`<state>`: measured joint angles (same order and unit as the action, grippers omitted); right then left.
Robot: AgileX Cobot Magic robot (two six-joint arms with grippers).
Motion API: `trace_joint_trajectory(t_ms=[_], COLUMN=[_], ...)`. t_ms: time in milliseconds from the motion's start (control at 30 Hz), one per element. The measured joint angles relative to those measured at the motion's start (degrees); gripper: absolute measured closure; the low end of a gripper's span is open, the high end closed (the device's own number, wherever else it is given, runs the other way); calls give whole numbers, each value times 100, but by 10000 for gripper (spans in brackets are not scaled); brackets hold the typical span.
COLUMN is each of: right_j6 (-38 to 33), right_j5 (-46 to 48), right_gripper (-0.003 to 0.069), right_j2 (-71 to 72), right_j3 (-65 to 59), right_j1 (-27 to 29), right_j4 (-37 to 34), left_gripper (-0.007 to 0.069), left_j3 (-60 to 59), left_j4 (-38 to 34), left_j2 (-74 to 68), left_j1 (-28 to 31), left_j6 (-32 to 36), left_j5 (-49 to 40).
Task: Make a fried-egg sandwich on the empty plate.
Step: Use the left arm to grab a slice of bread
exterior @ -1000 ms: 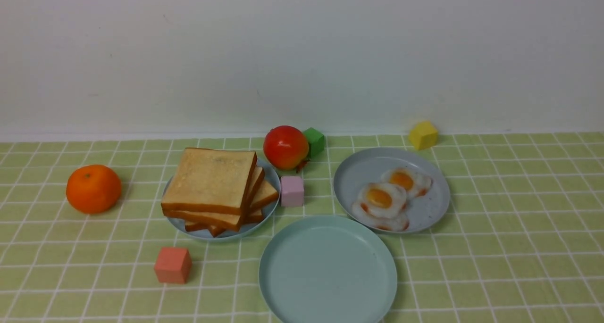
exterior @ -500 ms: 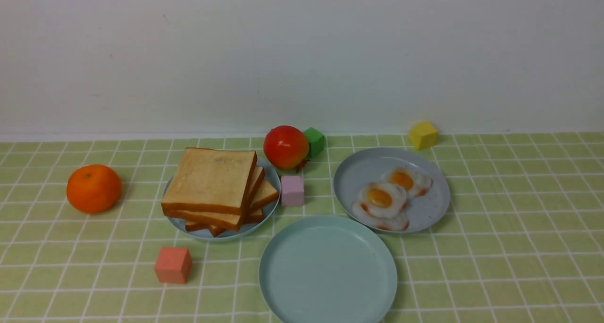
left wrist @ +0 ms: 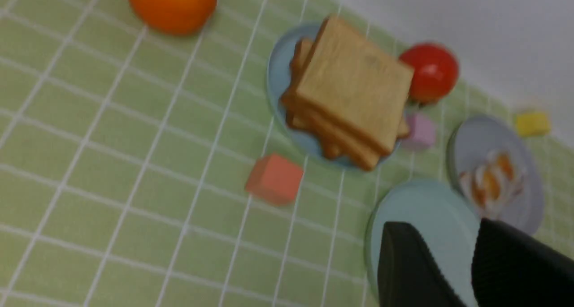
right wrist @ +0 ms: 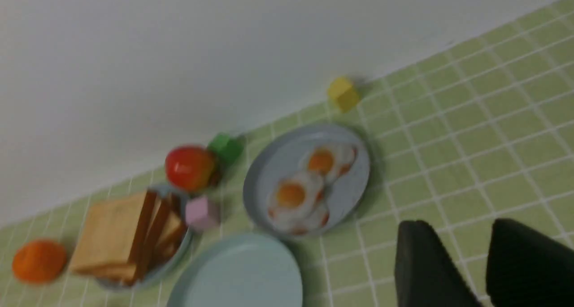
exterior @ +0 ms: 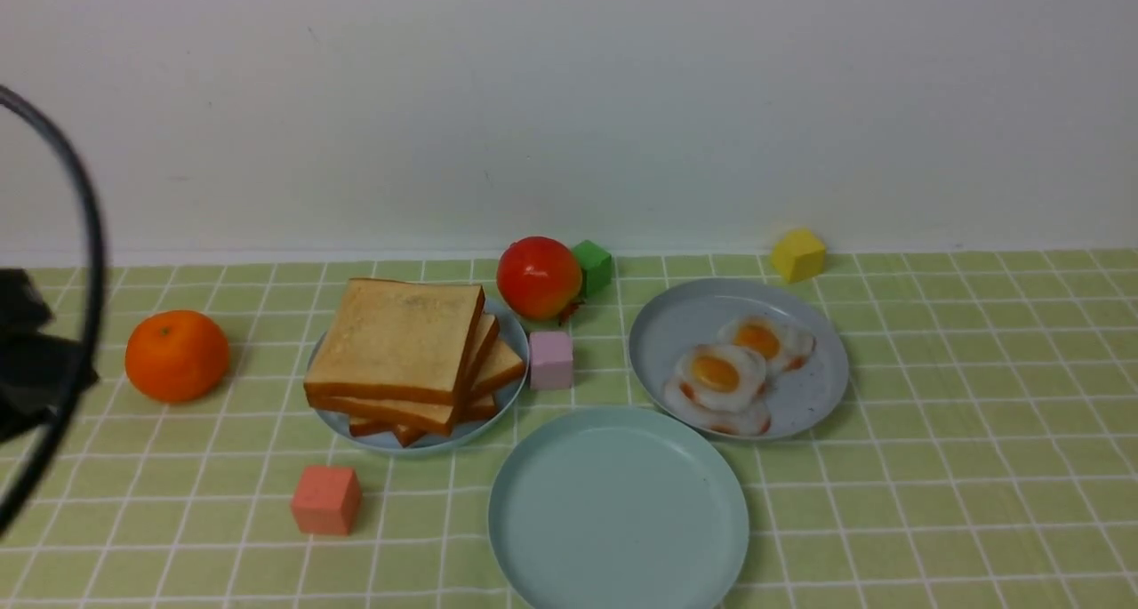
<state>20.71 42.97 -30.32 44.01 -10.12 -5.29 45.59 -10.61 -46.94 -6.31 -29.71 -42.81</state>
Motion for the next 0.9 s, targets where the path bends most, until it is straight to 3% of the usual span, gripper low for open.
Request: trace_joint_trajectory(t_ms=[200, 233, 333, 367, 467, 567, 700, 900], right_j6=[-1747, -1792, -2418, -2444, -2727, -2775, -2805, -2811], right_j5=[277, 278, 306, 311, 311, 317, 312, 199], right_gripper=[418, 418, 418, 418, 418, 418, 418, 418], right_j2=[-345, -355, -504, -513, -533, -533, -533, -533], right_j3=[-13, -18, -31, -31, -31, -31, -31, -31], right_j1=[-438, -446, -472, -472, -472, -472, -472, -472], right_j4=[-1163, -1202, -1772, -1795, -2018, -2060, -2076, -2138], left_gripper=[386, 386, 386, 386, 386, 383, 347, 326], left_j3=[673, 719, 1649, 1649, 2521, 3029, 3590, 4089], left_j4=[-1025, -1025, -2134, -2207, -3194, -3214, -2634, -2463], left_j2=[-1857, -1857, -3133, -3205, -4363, -5106, -5901, -6596], left_j1=[52, 66, 539, 539, 1067, 1263, 1201, 922], left_j6=[1483, 1545, 2784, 2861, 4089, 4628, 4670, 4796], left_j5=[-184, -184, -696, -731, -1292, -1370, -1172, -864])
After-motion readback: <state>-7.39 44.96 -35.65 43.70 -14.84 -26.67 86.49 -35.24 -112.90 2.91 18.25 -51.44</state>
